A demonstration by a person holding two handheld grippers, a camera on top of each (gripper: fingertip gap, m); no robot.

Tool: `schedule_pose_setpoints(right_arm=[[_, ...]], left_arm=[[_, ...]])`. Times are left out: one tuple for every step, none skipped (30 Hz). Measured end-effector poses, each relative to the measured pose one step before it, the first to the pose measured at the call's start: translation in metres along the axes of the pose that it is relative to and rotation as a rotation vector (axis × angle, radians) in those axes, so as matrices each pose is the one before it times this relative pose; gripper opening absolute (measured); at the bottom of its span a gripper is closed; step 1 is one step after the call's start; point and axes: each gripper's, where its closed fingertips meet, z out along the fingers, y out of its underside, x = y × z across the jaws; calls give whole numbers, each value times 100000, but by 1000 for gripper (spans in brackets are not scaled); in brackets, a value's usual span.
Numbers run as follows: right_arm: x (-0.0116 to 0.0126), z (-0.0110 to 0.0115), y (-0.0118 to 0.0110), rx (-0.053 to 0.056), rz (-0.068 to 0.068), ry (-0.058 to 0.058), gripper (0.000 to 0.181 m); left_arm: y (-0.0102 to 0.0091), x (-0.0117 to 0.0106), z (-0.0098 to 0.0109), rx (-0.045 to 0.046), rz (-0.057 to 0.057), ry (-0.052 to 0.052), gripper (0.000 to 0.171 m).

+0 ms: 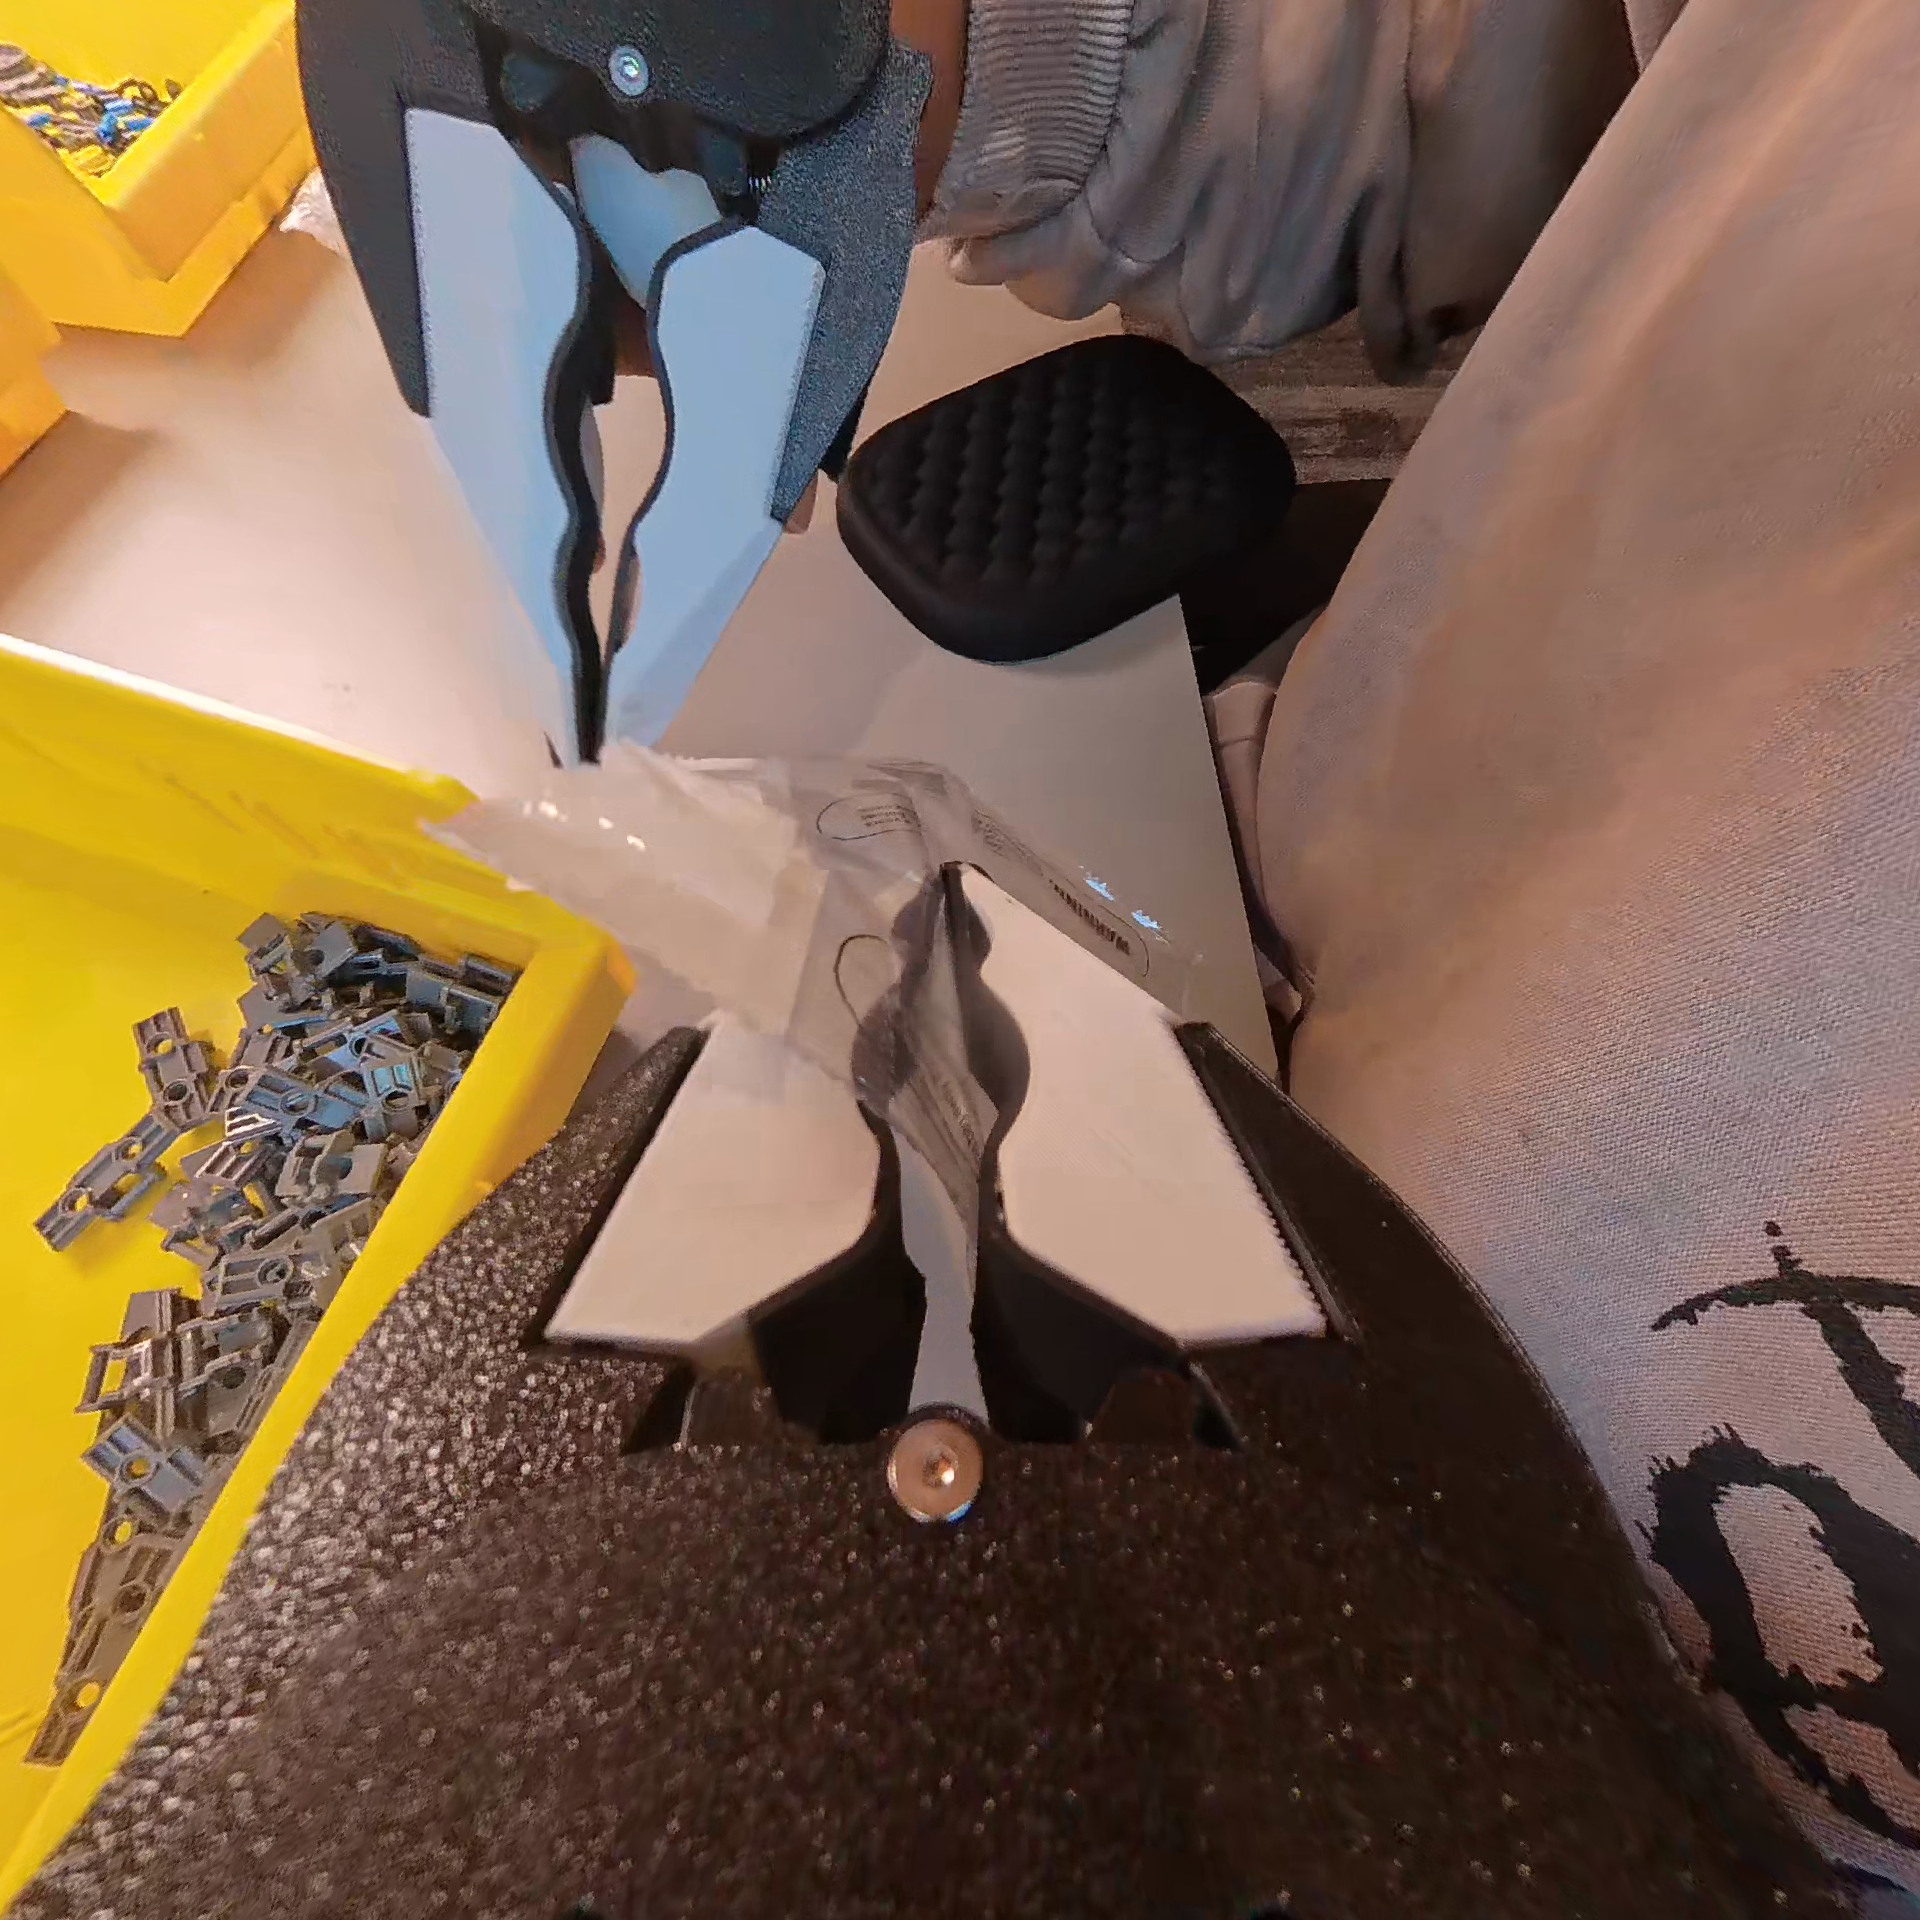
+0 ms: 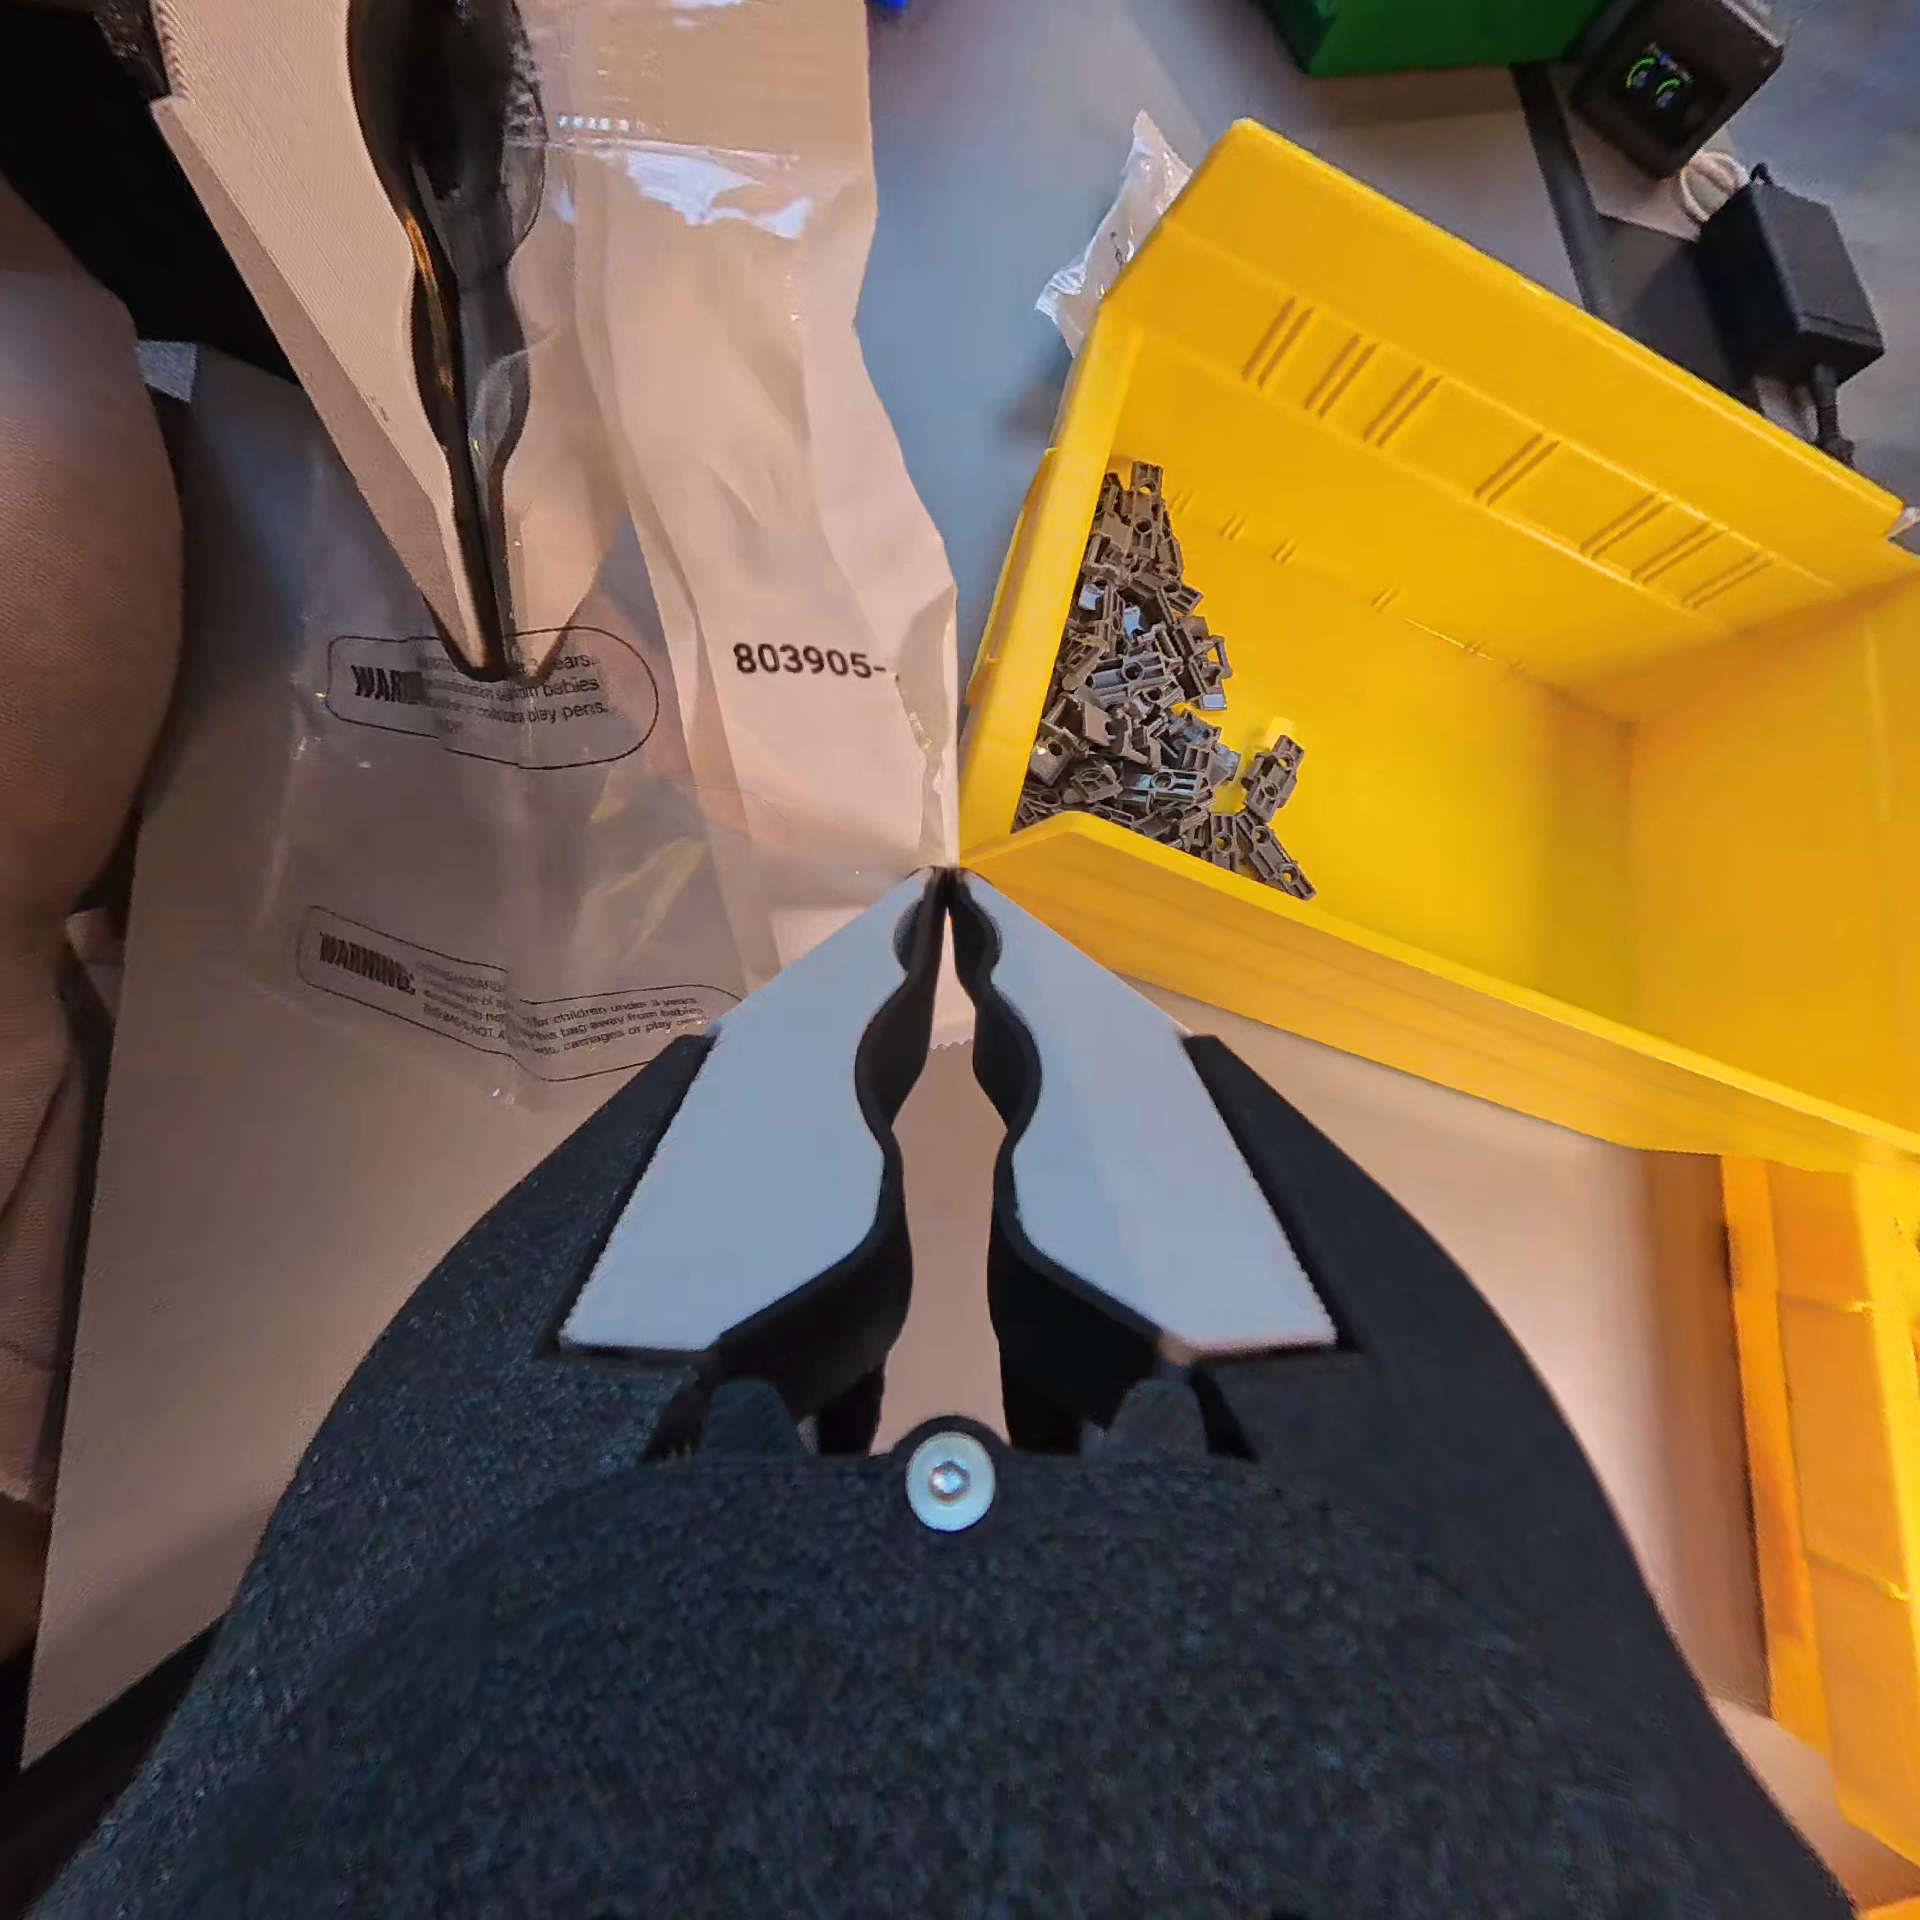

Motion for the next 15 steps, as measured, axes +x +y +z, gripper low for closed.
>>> schedule_pose_setpoints(right_arm=[[12,-140,-116,209,-1123,895,0],[198,-184,-44,-137,-694,1726,0],[433,-212,79,-729,-459,2993,0],[447,-235,368,-2208,-1077,2696,0],[161,-307,87,76,265,605,0],[125,-340,120,124,1948,-358,0],[94,-390,162,215,1256,-857,0],[-5,-438,64,1094,2066,-1971,0],[-237,-375,-118,2044,2972,-3405,0],[-355,-232,-3,1185,2689,-3870,0],[-431,-162,-31,1461,2937,-4471,0],[-600,-227,-108,2446,4084,-6408,0],[-656,-291,-67,2618,5422,-7779,0],[279,-503,510,-135,4112,-2180,0],[426,-1032,505,1723,3749,-2608,0]], left_arm=[[-12,119,-57,970,-843,1183,0],[113,28,-69,641,-1243,867,0],[238,31,-37,121,-1676,1179,0],[294,14,-21,250,-2096,1432,0],[440,-135,4,-179,-2686,1236,0],[480,-174,-27,138,-3157,1821,0],[491,-446,-102,395,-4039,982,0],[427,-539,-218,714,-4385,1288,0],[186,-249,-329,1681,-4130,3602,0],[96,-116,-358,1420,-3743,4366,0],[217,-174,-312,-144,-2341,3630,0],[206,-112,-292,-363,-1892,4214,0],[269,-166,-399,-984,-2363,4306,0],[1145,-226,-557,-5540,-970,3697,0],[1666,-1022,-641,-6562,587,-2174,0]])
